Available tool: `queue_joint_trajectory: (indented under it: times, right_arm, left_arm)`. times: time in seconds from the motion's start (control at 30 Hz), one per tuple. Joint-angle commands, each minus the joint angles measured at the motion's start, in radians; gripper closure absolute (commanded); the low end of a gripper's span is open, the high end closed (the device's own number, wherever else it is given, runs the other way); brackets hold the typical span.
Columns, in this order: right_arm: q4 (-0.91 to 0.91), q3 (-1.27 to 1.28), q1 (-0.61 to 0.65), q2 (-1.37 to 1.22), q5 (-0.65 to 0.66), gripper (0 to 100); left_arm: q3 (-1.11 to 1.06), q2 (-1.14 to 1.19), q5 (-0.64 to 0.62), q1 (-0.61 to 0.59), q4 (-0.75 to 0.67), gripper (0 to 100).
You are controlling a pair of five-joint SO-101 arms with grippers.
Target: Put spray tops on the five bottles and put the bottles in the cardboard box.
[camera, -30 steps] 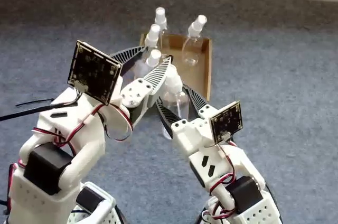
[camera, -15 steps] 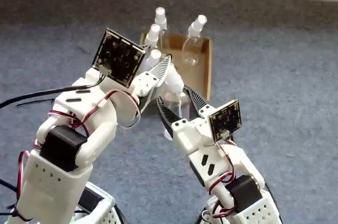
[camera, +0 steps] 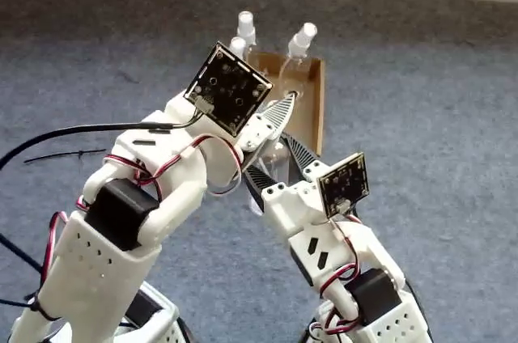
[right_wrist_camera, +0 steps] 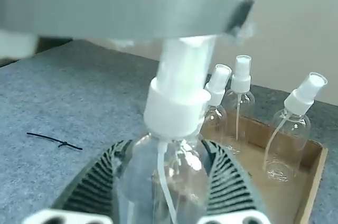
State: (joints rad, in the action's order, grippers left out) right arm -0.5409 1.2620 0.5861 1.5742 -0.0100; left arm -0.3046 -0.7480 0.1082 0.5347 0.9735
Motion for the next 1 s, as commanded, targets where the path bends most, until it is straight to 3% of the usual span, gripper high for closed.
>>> queue_joint_trajectory:
  times: [0.0, 0.13, 0.47, 0.73, 0.97]
  right_arm:
    - [0.024, -0.01, -0.008, 0.012, -0.005, 99.5]
    - [0.024, -0.01, -0.012, 0.012, -0.005, 99.5]
    - [0.024, -0.013, -0.008, 0.012, 0.006, 99.5]
    - [0.022, -0.018, -0.013, 0.013, 0.269, 99.5]
    - [0.143, -0.019, -0.142, 0.002, 0.126, 99.5]
  left_arm:
    - [0.019, 0.008, 0.006, -0.051, 0.002, 85]
    - [0.019, -0.022, 0.006, -0.104, 0.003, 85]
    - [0.042, -0.033, 0.008, -0.104, 0.005, 85]
    - [0.255, -0.036, 0.011, -0.11, 0.163, 85]
    - [0.355, -0.176, 0.012, -0.11, 0.322, 85]
